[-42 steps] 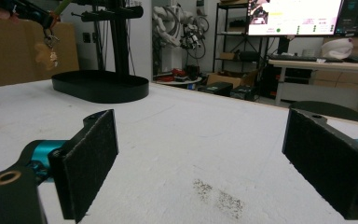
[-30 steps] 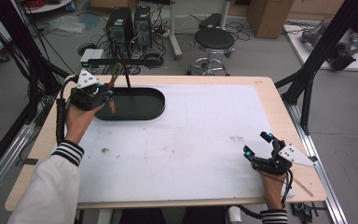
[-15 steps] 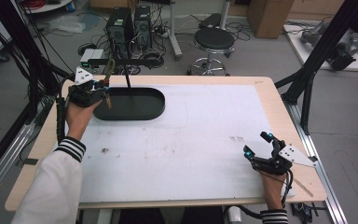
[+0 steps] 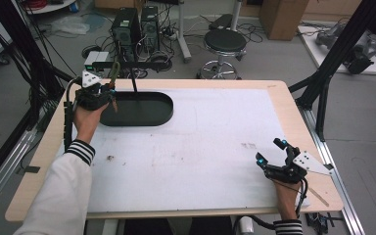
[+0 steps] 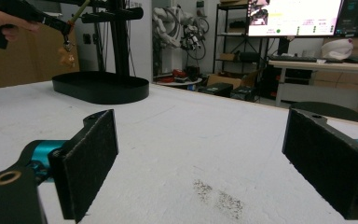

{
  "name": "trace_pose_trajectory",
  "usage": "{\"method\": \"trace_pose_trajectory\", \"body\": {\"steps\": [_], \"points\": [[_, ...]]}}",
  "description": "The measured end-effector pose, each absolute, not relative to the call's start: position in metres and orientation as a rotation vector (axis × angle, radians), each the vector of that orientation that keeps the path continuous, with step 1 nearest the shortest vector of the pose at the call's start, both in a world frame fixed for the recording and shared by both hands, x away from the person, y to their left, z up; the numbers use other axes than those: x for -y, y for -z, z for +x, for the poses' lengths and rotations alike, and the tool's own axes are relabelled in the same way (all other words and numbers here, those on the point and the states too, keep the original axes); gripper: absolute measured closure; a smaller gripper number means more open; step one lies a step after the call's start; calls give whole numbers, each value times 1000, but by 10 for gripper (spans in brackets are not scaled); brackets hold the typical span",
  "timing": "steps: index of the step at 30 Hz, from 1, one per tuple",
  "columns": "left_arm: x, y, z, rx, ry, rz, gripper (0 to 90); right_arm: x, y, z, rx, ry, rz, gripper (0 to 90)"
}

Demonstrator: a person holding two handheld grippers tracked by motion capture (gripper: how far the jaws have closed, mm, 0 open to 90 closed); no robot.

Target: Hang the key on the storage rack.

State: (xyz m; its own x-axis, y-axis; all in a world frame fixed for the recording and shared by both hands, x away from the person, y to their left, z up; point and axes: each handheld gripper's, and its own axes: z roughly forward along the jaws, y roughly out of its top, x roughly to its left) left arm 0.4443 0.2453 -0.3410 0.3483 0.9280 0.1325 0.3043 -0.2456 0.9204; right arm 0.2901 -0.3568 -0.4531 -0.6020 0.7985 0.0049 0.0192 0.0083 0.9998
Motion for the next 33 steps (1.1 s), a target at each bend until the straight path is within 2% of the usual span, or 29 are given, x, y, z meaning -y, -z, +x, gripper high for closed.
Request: {"method": "trace_pose_trajectory", "body": {"steps": [33], "points": [[-237,356,467,-1199,-936,1806,737,357,453,290,-1682,-1661,846,95]]}}
